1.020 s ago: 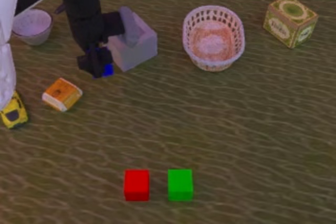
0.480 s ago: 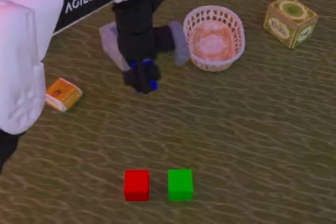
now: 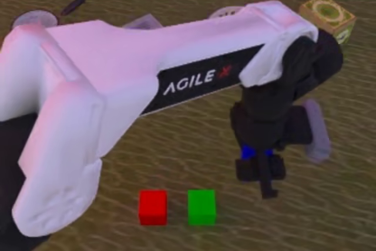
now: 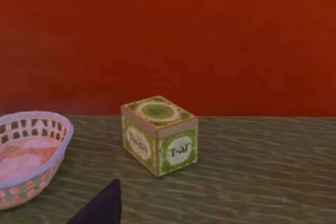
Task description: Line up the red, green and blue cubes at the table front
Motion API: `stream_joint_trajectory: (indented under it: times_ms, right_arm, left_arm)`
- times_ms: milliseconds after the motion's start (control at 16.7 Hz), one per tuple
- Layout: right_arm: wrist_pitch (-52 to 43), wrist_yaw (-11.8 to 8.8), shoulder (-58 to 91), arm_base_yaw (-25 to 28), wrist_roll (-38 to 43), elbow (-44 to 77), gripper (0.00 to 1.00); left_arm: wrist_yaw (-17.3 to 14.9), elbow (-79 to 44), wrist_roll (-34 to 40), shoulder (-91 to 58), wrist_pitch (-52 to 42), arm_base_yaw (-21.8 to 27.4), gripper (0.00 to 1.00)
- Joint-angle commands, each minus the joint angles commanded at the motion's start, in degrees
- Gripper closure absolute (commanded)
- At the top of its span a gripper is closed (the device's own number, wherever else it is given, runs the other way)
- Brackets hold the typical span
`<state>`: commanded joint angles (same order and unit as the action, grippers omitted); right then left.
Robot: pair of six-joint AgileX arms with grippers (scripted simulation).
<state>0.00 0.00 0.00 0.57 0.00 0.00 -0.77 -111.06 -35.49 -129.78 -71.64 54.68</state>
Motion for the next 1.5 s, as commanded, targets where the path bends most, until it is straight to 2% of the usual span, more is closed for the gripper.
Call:
stream_joint_trajectory:
  times_ms: [180,480,900,1200,1500]
  right_arm:
    - [0.00,0.00,0.00,0.00,0.00,0.00,0.00]
    - [0.00,0.00,0.00,0.00,0.00,0.00,0.00]
    - [0.00,0.00,0.00,0.00,0.00,0.00,0.00]
    - [0.00,0.00,0.00,0.00,0.00,0.00,0.00]
    - [0.00,0.00,0.00,0.00,0.00,0.00,0.00]
  left_arm:
    - [0.03,1.01,2.24,1.00,0.29,2.96,1.00]
    - [-0.03,0.95,2.10,0.69,0.42,2.82,1.00]
    - [-0.03,8.75,2.48,-2.90,12.14,3.17,1.00]
    - [-0.02,9.69,2.49,-3.41,13.38,3.27,1.00]
    - [-0.02,9.69,2.49,-3.41,13.38,3.27,0.62]
